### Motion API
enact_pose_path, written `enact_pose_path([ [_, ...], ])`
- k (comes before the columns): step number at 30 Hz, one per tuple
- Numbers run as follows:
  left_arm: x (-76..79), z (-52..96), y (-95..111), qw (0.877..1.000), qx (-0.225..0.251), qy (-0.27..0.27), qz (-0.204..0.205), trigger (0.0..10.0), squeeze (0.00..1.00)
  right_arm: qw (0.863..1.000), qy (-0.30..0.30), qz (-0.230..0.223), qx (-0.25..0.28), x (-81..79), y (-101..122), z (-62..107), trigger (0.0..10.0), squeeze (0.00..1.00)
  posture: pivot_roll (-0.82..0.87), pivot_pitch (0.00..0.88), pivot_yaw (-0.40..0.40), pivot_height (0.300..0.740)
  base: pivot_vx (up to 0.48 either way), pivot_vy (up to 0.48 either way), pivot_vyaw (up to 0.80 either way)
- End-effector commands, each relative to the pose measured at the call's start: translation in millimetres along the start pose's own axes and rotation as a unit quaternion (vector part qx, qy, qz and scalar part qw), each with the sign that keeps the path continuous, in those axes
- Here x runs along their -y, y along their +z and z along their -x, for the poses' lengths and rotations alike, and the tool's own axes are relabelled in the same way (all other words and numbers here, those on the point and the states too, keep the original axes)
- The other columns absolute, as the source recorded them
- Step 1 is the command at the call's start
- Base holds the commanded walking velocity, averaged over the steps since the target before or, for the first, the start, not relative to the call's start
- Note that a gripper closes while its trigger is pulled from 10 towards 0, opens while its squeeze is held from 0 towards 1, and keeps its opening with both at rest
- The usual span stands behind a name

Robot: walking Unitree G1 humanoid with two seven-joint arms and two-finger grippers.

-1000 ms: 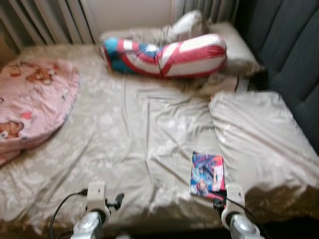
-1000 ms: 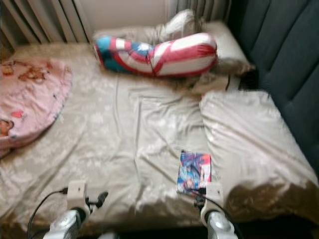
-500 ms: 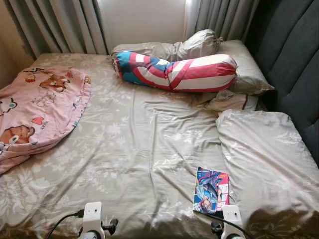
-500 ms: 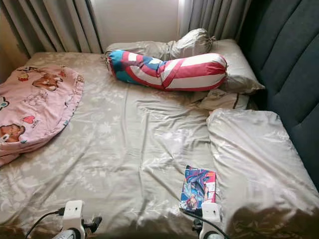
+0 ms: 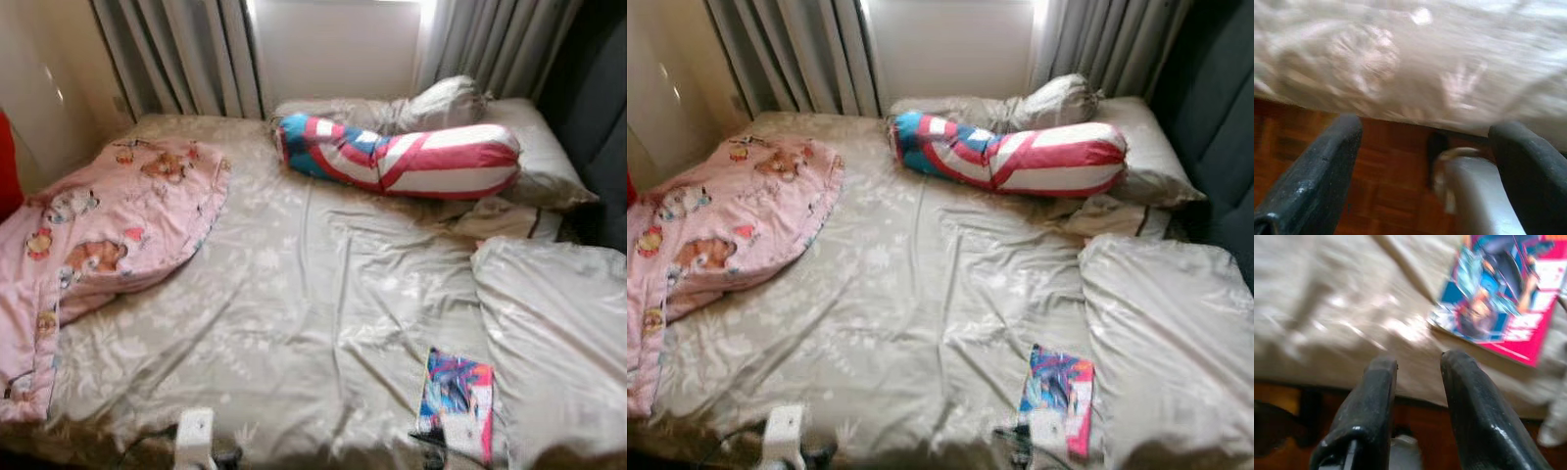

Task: Clean up the room

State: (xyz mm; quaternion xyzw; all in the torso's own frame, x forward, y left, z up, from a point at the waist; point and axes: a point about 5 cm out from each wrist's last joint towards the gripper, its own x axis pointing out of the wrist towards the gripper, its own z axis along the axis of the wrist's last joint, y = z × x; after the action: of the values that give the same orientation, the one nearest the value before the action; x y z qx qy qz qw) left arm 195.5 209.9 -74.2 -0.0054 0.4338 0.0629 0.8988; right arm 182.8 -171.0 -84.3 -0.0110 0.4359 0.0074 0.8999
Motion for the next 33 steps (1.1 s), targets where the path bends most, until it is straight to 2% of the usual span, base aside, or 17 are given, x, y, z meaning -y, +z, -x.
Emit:
enact_pose_path([
  [1,3.2,-1.5,6.1,1.0,0.002,-0.007,-0.003,10.0,0.0,1.0,-0.013,0.007,-0.012,9.2,-9.2,2.9,10.0,0.0,-0.03,0.0,-0.03,0.74,0.0,0.48,0.8],
  [3,-6.0,-0.9,7.0,1.0,0.003,-0.002,-0.002,10.0,0.0,1.0,-0.013,0.003,-0.016,9.1,-11.6,3.5,10.0,0.0,-0.03,0.0,-0.028,0.74,0.0,0.48,0.8],
  [8,-12.0,-1.0,10.6,1.0,0.003,0.002,-0.004,10.0,0.0,1.0,-0.01,0.0,-0.021,9.3,-14.9,4.4,10.0,0.0,-0.03,0.0,-0.027,0.74,0.0,0.48,0.8],
  [14,0.5,-4.0,21.4,1.0,0.011,-0.007,-0.007,10.0,0.0,1.0,-0.009,-0.001,-0.022,8.8,-15.8,4.5,10.0,0.0,-0.03,0.0,-0.026,0.74,0.0,0.48,0.8],
  [33,0.5,-4.0,21.4,1.0,0.011,-0.007,-0.007,10.0,0.0,1.0,-0.009,-0.001,-0.022,8.8,-15.8,4.5,10.0,0.0,-0.03,0.0,-0.026,0.74,0.0,0.48,0.8],
])
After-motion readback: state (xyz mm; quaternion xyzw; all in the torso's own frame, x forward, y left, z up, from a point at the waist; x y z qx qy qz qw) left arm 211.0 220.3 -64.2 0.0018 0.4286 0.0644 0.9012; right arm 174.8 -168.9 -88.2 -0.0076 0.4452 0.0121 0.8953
